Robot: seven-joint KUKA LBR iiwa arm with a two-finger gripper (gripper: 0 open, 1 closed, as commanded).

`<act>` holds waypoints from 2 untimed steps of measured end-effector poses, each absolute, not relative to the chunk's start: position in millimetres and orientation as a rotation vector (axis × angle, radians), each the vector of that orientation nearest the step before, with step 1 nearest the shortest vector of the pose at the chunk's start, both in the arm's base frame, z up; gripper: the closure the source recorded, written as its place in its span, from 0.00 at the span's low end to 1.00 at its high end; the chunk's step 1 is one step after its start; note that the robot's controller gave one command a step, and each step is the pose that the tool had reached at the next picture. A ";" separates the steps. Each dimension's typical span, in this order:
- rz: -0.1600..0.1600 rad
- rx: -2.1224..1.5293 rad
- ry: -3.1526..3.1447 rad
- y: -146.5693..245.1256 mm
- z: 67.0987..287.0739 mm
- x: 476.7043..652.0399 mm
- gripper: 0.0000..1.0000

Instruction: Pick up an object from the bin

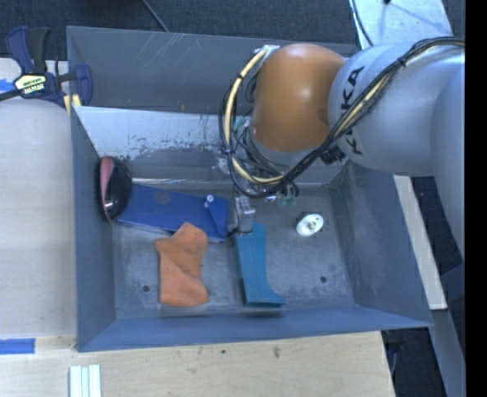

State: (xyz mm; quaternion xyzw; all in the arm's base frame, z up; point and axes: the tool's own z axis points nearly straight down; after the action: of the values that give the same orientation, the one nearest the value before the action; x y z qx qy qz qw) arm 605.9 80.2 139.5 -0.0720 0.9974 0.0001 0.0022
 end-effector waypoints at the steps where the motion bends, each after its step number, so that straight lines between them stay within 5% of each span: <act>1: 0.001 -0.260 3.124 70.6 149.6 624.7 0.00; 2: -0.003 -0.301 3.119 111.3 121.9 604.5 0.00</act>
Offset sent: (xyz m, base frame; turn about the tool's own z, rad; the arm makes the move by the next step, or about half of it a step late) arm -0.0199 0.0813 -0.0509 -0.0837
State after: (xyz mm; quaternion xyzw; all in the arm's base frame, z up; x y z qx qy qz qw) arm 604.5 111.3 121.9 -0.0961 0.9954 -0.0010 0.0039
